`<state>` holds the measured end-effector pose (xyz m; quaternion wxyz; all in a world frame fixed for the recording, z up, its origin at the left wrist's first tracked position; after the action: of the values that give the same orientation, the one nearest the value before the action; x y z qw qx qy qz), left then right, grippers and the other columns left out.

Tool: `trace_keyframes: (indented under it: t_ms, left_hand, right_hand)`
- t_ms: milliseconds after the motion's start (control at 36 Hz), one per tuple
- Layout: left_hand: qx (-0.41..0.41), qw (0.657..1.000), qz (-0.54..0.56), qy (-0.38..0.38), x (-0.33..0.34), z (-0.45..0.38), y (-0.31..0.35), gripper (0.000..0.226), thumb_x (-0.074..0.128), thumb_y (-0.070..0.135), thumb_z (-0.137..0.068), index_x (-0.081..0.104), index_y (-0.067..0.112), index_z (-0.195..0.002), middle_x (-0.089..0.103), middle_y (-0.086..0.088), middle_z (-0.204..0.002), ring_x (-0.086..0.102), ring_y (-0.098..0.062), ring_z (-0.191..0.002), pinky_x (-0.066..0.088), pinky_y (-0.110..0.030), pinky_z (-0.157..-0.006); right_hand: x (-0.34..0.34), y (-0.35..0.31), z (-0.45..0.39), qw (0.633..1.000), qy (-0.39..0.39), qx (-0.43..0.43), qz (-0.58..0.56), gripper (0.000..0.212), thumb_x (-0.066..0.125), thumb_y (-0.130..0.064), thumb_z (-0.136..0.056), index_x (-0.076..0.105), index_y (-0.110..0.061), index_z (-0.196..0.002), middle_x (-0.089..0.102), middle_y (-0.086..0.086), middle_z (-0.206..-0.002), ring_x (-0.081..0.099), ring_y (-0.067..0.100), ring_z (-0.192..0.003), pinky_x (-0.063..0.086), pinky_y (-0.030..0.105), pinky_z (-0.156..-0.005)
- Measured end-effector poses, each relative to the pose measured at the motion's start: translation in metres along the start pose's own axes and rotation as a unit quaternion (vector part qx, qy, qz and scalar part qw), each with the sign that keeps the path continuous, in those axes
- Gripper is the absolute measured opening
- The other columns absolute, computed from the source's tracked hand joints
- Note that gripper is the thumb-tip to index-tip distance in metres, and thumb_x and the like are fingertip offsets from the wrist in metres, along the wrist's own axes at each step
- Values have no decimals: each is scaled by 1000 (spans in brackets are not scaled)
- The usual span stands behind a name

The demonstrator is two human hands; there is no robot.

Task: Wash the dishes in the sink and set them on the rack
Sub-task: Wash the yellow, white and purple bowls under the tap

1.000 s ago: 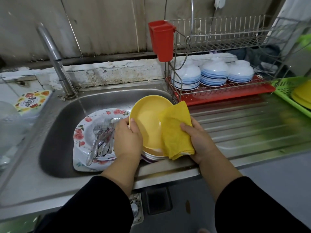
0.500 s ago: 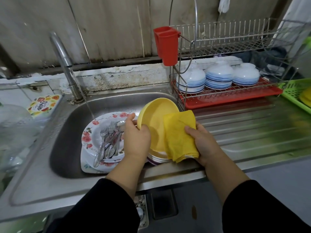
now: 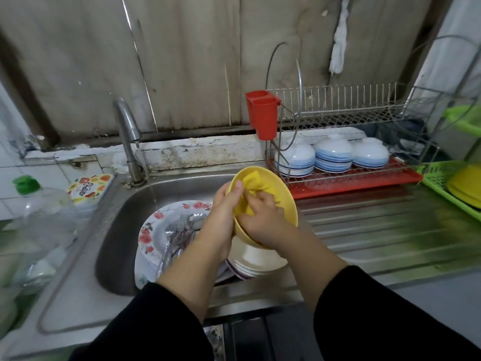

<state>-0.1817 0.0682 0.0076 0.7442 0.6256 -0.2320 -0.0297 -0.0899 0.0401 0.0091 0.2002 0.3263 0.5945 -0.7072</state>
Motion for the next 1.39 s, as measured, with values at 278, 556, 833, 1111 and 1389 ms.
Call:
trace_keyframes:
  t_ms: [278,556,833,1111,1389]
  left_hand:
    - [44,998,20,43,-9,6,35,79,55,63,-73,45,20,-138,56,-7,-133,57,-27,-117,42,-49,-103]
    - [52,998,30,-6,-4,11,63,76,52,64,-78,46,19,-138,58,-10,-130,58,-28,-116,41,-48,-104]
    - [50,997,50,-35,3,11,76,61,41,61,-88,61,12,-117,71,-12,-105,67,-26,-100,51,-43,-91]
    - [58,998,28,-11,-12,-4,114,58,40,61,-90,62,14,-115,70,-14,-106,68,-29,-90,54,-42,-76]
    - [117,989,90,22,16,-7,108,48,55,50,-88,56,16,-122,69,-8,-104,67,-24,-90,55,-38,-73]
  right_hand:
    - [-30,-22,10,965,-61,-118,225,31,50,-9,-83,61,-12,-112,54,7,-116,50,28,-105,46,33,-88]
    - [-29,-46,12,968,-29,-242,63,14,45,-14,-76,55,-16,-85,46,3,-96,44,16,-91,33,23,-78]
    - [-50,-79,7,976,5,-159,-148,25,45,-5,-89,54,-20,-106,53,-3,-85,49,8,-70,40,15,-58]
    - [-107,-65,7,739,-124,-291,594,107,63,-72,-67,20,-20,-150,19,4,-154,16,30,-138,17,45,-114]
    - [-78,-64,1,890,27,-304,340,34,63,-32,-88,59,-27,-122,60,4,-124,52,24,-115,37,29,-84]
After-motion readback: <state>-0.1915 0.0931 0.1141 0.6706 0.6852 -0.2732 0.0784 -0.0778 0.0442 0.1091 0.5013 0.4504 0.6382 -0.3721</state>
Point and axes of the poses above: each hand's wrist, its own z-axis away from the middle knuckle, its own x-axis out of the palm, y = z × x, the point moved 1 cm from there along -z, towards the middle knuckle
